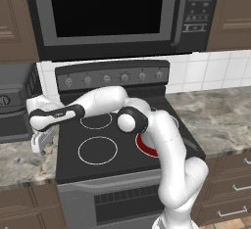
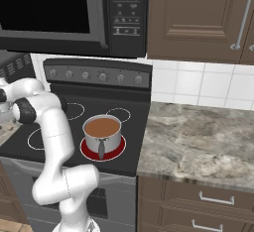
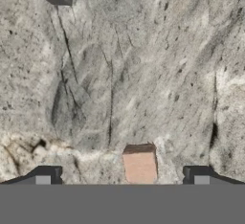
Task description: Pick up the sugar cube(s) and place them in the saucepan with hot chocolate.
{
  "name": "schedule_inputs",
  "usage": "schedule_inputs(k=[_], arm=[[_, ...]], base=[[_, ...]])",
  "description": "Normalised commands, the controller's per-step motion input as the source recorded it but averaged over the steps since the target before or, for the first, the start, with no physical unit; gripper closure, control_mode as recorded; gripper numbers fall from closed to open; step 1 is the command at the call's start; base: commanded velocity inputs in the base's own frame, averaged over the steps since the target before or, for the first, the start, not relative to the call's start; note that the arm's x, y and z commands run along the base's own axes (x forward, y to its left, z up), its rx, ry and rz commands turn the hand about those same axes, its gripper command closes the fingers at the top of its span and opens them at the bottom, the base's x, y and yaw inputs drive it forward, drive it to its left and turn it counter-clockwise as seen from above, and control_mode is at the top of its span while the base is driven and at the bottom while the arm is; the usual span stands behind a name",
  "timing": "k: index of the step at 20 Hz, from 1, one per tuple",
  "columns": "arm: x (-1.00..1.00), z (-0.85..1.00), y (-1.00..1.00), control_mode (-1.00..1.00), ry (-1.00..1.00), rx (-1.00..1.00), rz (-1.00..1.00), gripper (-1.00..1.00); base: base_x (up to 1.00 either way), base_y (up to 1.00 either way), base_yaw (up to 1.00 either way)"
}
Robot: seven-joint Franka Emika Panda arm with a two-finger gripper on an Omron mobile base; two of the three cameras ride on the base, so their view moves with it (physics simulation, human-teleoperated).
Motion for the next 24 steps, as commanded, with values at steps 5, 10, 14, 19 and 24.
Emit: schedule_inputs(k=[5, 10, 14, 19, 24], arm=[[-0.04, 0.00, -0.12, -1.00, 0.00, 0.00, 0.00, -1.00], [0.07, -0.02, -0.03, -1.00, 0.00, 0.00, 0.00, -1.00], [0.06, -0.03, 0.00, -1.00, 0.00, 0.00, 0.00, -1.00], [0.09, -0.08, 0.00, -1.00, 0.00, 0.00, 0.00, -1.00], [0.04, -0.14, 0.02, -1.00, 0.00, 0.00, 0.00, -1.00]], base=[[0.00, 0.00, 0.00], [0.00, 0.00, 0.00], [0.00, 0.00, 0.00], [0.00, 0.00, 0.00], [0.00, 0.00, 0.00]])
